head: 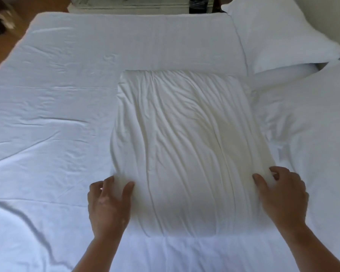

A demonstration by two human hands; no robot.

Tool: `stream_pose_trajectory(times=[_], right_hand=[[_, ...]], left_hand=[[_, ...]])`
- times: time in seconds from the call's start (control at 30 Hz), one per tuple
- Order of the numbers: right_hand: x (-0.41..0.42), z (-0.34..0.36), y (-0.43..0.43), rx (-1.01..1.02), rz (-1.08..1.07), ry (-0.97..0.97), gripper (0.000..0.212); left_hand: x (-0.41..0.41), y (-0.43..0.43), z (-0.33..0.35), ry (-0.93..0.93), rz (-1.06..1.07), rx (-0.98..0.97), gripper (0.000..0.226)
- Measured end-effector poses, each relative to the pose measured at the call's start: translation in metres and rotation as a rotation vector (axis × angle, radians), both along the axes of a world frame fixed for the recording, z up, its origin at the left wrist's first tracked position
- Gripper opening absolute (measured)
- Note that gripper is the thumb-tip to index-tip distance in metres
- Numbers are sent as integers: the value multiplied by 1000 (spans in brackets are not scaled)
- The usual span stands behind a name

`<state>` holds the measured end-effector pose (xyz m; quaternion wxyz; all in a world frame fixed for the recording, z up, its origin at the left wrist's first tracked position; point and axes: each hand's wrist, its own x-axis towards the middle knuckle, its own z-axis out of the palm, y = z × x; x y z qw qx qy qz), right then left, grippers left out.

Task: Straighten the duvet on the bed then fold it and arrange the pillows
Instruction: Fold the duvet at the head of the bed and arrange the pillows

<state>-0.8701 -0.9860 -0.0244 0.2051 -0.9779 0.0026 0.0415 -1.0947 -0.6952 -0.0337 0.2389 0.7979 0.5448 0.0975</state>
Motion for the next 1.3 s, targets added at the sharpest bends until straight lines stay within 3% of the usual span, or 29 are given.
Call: stream_pose_trajectory(times=[0.07,0.13,0.27,0.37,0.53,0.7,0.77,0.83,0.93,1.0,1.07,1.17,1.3], right_hand=[[6,7,-7,80,-60,63,53],[7,12,-18,63,-43,76,40],[-6,21,-33,89,-42,114,17],[-12,24,-40,172,-52,55,14],[-17,7,-31,368,-78,74,19],[-23,-10,-20,454,-33,146,39],[-22,-12,-18,446,-15,130,45],[-22,-13,-15,423,16,104,51],[-11,-11,-29,297,131,57,53],[15,-7,-63,154,100,18,61],[37,-4,-101,104,-31,-6,84],[40,-13,-111,87,-89,16,73],[25,-29,-102,319,-218,114,70]], left_hand=[[-2,0,1,-38,-6,44,27],[-9,-2,1,-47,-6,41,7],[-13,-3,0,-85,67,-35,19],[-8,-4,10,-126,161,-70,19],[5,-10,12,-159,301,-124,22],[25,-22,5,-91,290,-169,8],[25,-18,-6,-88,292,-139,14],[23,-10,-12,-65,246,-134,40],[10,9,-9,14,18,-44,64],[-4,33,-9,73,-103,56,63],[-23,51,-14,63,-109,82,61],[-24,48,-20,67,-71,6,62],[-26,28,-16,-71,-42,-21,65]])
